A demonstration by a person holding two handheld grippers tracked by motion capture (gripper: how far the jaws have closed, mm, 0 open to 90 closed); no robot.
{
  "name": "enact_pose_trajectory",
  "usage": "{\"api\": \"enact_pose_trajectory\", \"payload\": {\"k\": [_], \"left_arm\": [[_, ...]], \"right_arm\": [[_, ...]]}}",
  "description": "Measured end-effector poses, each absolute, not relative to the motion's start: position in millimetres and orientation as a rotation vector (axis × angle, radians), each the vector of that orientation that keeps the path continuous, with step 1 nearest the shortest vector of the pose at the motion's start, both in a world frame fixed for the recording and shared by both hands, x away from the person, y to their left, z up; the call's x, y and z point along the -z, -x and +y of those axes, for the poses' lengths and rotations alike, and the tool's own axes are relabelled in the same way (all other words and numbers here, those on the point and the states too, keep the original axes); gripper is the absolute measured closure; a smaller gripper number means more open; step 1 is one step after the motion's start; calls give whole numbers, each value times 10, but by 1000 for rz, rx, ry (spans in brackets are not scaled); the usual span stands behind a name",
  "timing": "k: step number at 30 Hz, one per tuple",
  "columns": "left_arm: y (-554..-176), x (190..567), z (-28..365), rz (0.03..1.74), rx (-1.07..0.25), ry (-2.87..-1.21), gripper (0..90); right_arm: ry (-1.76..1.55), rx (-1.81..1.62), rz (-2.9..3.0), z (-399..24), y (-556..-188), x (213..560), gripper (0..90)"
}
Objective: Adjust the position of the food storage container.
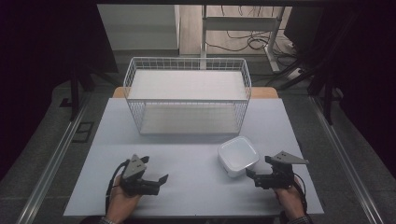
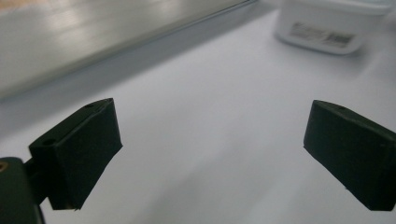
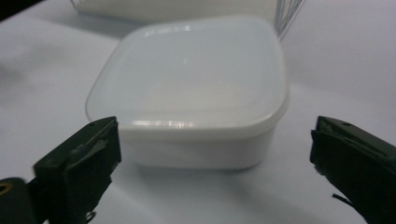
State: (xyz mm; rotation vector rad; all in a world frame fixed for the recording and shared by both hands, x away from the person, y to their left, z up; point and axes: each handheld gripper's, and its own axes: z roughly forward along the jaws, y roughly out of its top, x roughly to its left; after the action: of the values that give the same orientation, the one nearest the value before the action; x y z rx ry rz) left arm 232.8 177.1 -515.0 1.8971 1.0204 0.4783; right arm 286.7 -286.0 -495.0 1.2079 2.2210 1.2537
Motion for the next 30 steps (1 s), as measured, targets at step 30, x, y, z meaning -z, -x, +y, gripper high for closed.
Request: {"api": "enact_pose_trajectory", "payload": {"k": [30], "left_arm": [[-2418, 5251, 1791, 1057, -511, -1896, 35]], "right_arm": [[-1282, -1175, 2171, -2947, -2966, 4820, 279]]}}
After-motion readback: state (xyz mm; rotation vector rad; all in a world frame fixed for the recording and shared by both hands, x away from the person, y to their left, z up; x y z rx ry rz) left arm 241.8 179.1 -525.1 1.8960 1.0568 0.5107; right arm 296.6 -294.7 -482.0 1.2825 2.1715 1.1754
